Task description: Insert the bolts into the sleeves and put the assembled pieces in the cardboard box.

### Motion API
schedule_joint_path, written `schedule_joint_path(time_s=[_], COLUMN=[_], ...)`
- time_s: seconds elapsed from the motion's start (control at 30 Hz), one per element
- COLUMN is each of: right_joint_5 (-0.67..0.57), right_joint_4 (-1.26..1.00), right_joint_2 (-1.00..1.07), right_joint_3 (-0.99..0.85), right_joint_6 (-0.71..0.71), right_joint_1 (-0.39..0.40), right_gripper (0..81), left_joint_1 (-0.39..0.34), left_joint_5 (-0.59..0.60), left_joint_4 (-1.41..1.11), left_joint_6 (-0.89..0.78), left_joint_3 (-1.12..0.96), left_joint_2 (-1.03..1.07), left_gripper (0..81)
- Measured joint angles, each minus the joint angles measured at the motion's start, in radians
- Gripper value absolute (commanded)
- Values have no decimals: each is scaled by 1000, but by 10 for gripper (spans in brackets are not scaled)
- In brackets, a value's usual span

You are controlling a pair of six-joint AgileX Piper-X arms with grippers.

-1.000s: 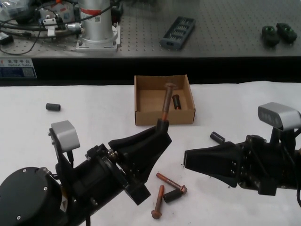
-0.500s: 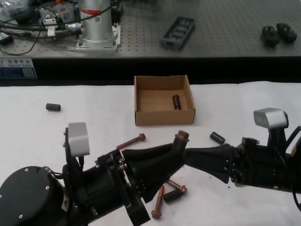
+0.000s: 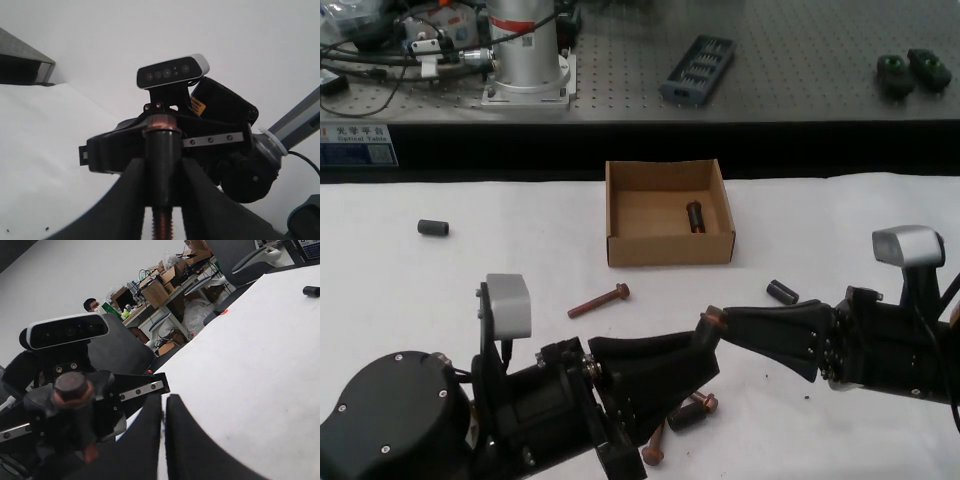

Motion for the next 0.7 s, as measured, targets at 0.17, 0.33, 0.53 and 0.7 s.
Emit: schedule_joint_path(time_s=[0.17, 0.33, 0.53, 0.7], right_joint_5=[-11, -60, -82, -85], right_joint_4=[-4, -9, -82, -95], right_joint_2=[0, 0, 0, 0], right_joint_3=[0, 0, 0, 0], right_joint_6=[20, 46, 100, 108], right_joint_1=[0, 0, 0, 9], right_gripper=[43, 43, 43, 43], left_joint_1=[0, 0, 0, 0], left_joint_5=[4, 4, 4, 4], left_joint_4=[37, 44, 50, 67], left_joint_6=[0, 0, 1, 2], left_joint_3=[0, 0, 0, 0], left_joint_2=[0, 0, 0, 0], left_gripper=[94, 94, 94, 94])
